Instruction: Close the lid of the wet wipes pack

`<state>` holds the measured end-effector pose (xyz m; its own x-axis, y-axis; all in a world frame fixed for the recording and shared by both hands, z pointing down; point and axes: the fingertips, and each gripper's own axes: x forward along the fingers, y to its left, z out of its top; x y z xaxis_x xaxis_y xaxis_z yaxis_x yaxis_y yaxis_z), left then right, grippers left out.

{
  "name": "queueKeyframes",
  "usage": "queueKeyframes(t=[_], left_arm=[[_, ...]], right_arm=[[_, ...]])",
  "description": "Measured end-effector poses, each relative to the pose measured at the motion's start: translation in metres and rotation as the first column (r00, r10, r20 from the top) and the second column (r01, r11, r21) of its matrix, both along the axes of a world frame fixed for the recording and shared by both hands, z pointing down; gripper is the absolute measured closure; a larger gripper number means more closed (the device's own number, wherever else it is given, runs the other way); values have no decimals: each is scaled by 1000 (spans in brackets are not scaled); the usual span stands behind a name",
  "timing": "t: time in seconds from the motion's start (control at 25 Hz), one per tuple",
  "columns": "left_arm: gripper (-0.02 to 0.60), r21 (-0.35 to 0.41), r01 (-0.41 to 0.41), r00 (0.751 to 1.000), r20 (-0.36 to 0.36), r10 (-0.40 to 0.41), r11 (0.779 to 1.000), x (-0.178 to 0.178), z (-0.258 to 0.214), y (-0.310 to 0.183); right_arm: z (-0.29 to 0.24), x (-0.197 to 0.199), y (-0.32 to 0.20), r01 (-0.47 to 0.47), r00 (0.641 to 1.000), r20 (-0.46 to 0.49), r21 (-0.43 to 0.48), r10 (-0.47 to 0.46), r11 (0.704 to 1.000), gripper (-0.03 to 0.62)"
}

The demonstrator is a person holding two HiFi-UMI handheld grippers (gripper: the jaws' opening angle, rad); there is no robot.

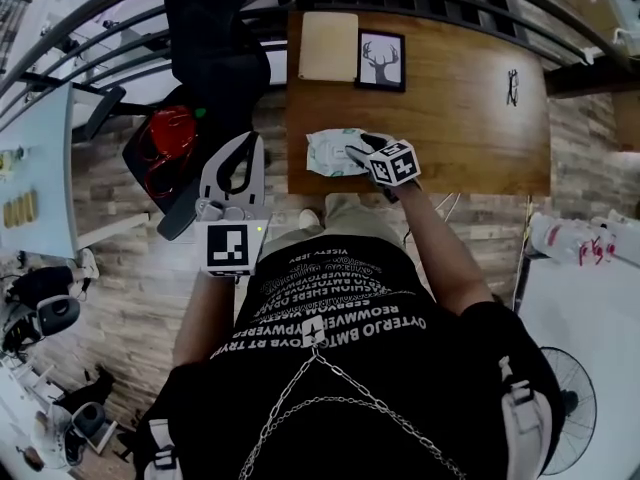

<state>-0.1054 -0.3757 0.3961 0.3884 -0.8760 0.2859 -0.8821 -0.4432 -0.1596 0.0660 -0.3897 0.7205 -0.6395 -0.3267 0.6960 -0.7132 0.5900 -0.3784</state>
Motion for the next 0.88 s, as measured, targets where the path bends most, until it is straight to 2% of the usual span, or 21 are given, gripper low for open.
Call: queueKeyframes(t=[0.24, 0.48, 0.6, 0.72, 0.88], left_arm=[[554, -2, -11, 1000, 1, 11, 1000, -7, 1, 16], [554, -15, -41, 999, 16, 41, 999, -13, 5, 38], [554, -27, -41, 999, 25, 42, 999, -17, 9, 46], [554, -38, -42, 998, 33, 43, 998, -21, 13, 50], [554, -43, -52, 998, 29, 53, 998, -22, 18, 51]], right_arm=[[2, -2, 18, -20, 1000, 15, 4, 20, 1000, 364], [8, -24, 46, 14, 997, 73, -27, -12, 1000, 364], [17, -26, 50, -27, 996, 84, -47, 31, 999, 368], [21, -24, 46, -82, 993, 84, -45, 86, 996, 453], [31, -19, 40, -109, 994, 4, -14, 109, 994, 543]])
